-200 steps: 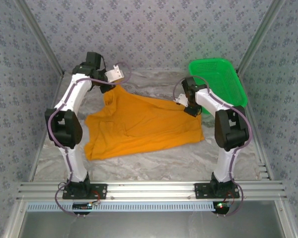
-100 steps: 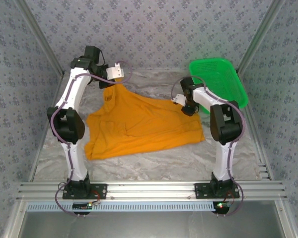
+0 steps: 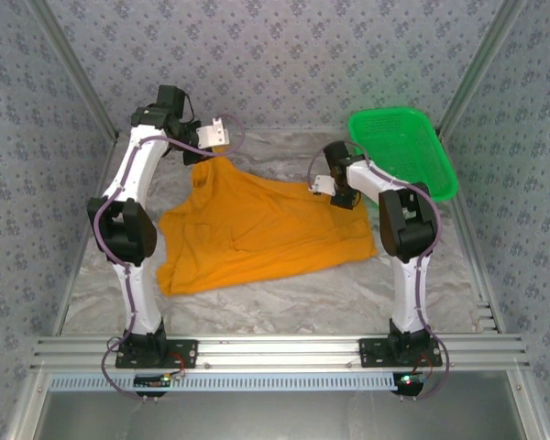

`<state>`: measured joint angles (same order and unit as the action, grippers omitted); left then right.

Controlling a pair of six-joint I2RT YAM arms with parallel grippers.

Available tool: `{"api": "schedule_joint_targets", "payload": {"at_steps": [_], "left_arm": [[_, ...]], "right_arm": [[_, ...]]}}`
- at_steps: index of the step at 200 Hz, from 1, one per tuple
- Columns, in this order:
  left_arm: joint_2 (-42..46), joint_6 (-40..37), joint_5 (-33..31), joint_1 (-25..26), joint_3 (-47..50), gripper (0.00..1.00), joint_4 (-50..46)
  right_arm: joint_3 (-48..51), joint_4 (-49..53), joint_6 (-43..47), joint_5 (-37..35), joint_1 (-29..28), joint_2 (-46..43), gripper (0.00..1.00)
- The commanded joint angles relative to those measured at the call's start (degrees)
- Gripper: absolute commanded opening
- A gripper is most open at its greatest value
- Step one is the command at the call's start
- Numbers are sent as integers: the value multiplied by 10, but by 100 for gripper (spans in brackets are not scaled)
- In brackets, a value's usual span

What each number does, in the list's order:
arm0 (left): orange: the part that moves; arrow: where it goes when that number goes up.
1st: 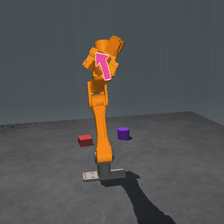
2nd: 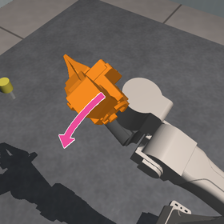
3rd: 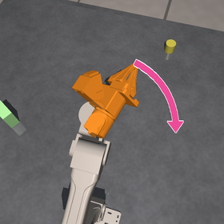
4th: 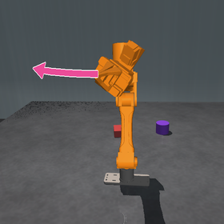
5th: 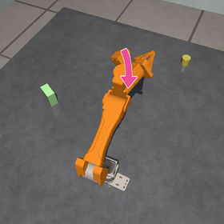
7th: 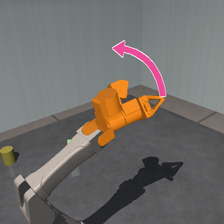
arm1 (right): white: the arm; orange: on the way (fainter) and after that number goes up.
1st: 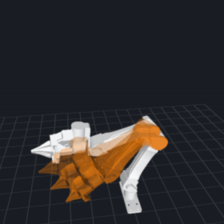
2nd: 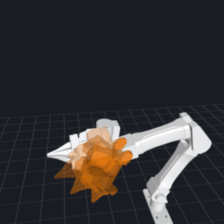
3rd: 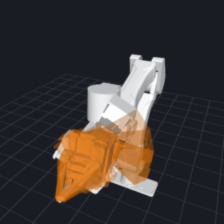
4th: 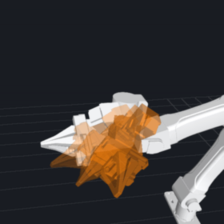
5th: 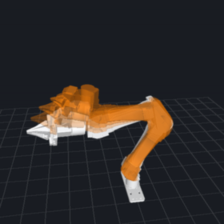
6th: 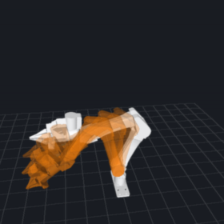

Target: Fold the inside-out t-shirt

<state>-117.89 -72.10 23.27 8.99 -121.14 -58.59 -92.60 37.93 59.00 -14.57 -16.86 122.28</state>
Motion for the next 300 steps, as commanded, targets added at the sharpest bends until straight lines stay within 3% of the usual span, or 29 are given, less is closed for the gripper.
{"api": "schedule_joint_targets", "payload": {"at_steps": [1, 52, 73, 92, 115, 146, 158, 163, 169, 176, 180, 183, 208, 248, 267, 282, 300], "left_arm": [[8, -20, 4, -3, -3, 0, -15], [-10, -30, -10, -6, -9, 0, -20], [2, -33, -4, -1, -9, 0, -53], [31, -32, -24, 20, 3, 0, -117], [85, -8, -62, 58, 88, 0, -157], [173, 66, -63, 89, 255, 0, -116], [206, 95, -38, 104, 320, 5, -78], [223, 115, -30, 110, 345, 12, -50], [239, 160, -27, 117, 373, 41, -13], [258, 205, -25, 121, 394, 59, 19], [268, 230, -24, 121, 401, 93, 33], [276, 250, -27, 120, 407, 99, 46], [322, 479, -76, 88, 411, 100, 138], [359, 898, -140, -66, 458, 100, 163], [359, 913, -44, -132, 478, 100, 145], [378, 937, -37, -160, 511, 100, 168], [404, 946, -96, -162, 533, 100, 176]], "right_arm": [[-45, 18, 31, -8, 10, -6, 0], [-108, 8, 49, -38, 32, 18, 0], [-114, 21, 54, -29, 41, 9, 0], [-77, 46, 114, -12, 42, -15, 0], [-10, 53, 171, 11, 41, -57, 0], [69, 12, 215, -8, 45, -102, 0], [90, -12, 220, -16, 49, -103, 16], [92, -15, 219, -20, 50, -99, 24], [89, -13, 212, -29, 51, -94, 26], [77, 0, 195, -34, 49, -88, 26], [69, 7, 182, -31, 49, -86, 27], [63, 12, 172, -25, 46, -86, 27], [36, 20, 136, 68, 16, -117, 32], [63, -83, 97, 228, -109, -169, 33], [87, -172, 49, 258, -195, -170, 34], [97, -254, -12, 257, -253, -157, 39], [78, -294, -92, 297, -301, -131, 42]]}}
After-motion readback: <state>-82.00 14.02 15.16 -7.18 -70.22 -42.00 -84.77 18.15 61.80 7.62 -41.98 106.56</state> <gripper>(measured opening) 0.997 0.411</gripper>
